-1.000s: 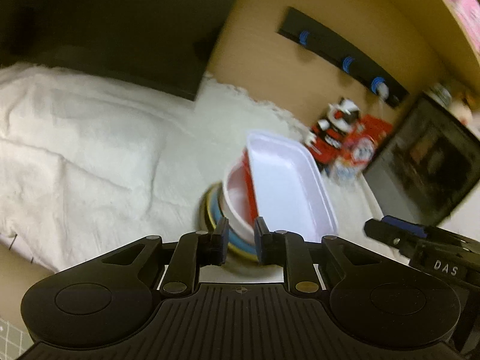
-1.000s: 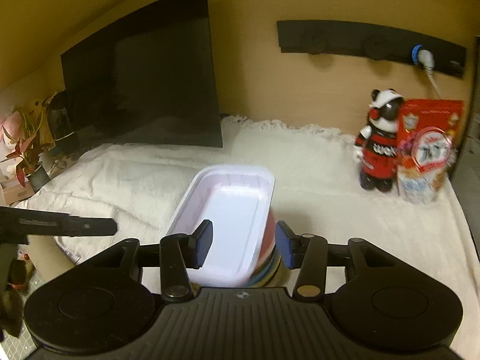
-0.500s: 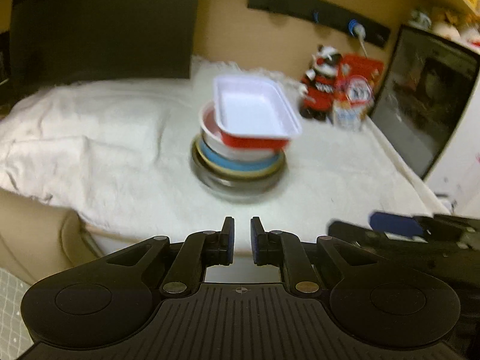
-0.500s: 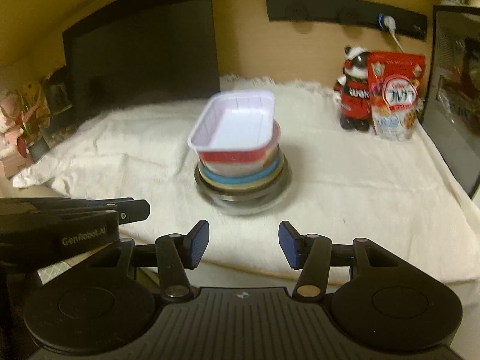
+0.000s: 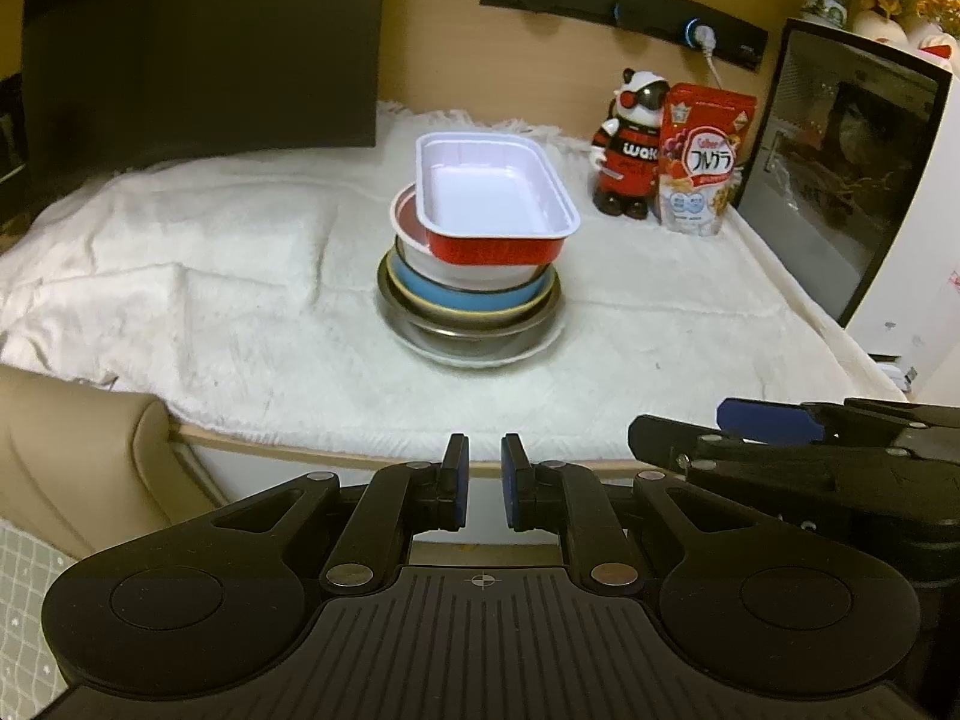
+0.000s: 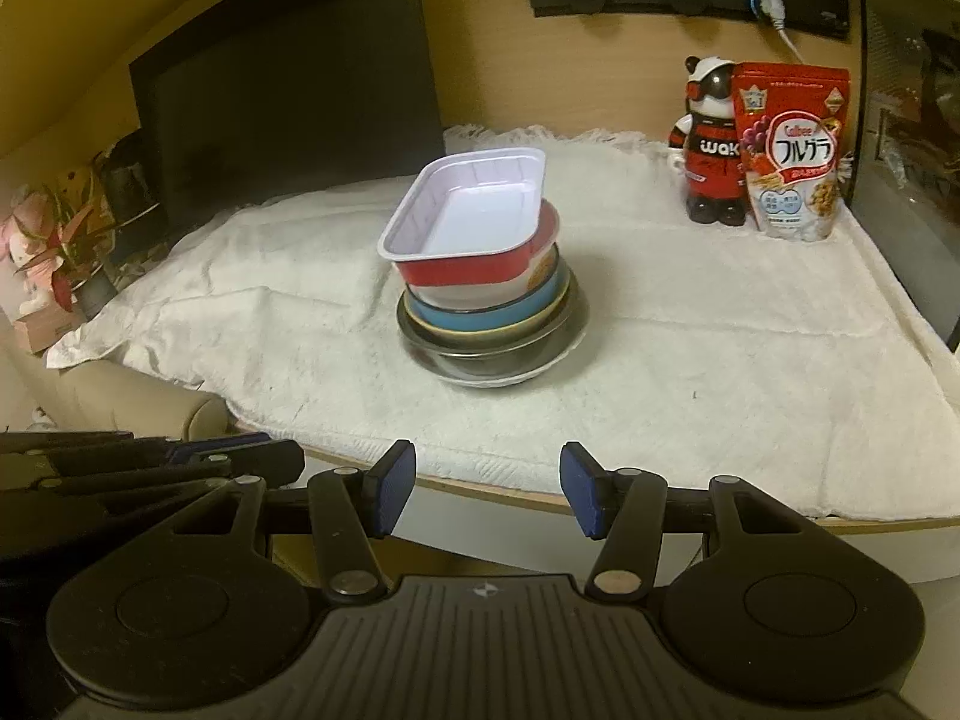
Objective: Organize plates and bowls
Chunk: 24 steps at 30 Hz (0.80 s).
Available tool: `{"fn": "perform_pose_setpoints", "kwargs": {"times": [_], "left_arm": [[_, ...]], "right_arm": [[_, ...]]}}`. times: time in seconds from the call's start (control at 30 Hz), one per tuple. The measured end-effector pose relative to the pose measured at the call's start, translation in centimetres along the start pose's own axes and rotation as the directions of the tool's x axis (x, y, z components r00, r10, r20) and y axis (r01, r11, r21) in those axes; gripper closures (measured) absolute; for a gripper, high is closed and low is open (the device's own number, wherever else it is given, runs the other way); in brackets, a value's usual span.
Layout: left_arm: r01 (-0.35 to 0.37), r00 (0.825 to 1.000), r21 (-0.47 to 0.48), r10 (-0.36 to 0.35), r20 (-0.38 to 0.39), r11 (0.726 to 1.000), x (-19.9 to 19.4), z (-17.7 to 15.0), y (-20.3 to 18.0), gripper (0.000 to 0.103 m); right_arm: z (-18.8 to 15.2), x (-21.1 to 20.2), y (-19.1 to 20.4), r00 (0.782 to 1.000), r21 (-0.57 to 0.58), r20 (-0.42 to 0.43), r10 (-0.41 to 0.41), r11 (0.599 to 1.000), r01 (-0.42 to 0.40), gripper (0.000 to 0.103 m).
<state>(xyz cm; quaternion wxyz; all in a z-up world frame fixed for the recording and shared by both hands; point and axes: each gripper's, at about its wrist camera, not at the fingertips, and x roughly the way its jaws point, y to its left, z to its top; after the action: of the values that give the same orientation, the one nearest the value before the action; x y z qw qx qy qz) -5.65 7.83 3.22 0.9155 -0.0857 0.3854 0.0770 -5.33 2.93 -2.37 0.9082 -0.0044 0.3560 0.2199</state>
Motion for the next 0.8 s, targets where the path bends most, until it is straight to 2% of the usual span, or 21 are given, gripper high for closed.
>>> {"fn": "perform_pose_setpoints", "kwargs": {"times": [0.8], "left_arm": [[0.022,1.0,0.013,-0.022,0.013,1.0,-0.04,0.47,0.02,0.089]], "right_arm": [[-0.14,-0.19,-0.21,1.0,0.01,-0.001,-0.02,1.0,0.02,0.049]]}}
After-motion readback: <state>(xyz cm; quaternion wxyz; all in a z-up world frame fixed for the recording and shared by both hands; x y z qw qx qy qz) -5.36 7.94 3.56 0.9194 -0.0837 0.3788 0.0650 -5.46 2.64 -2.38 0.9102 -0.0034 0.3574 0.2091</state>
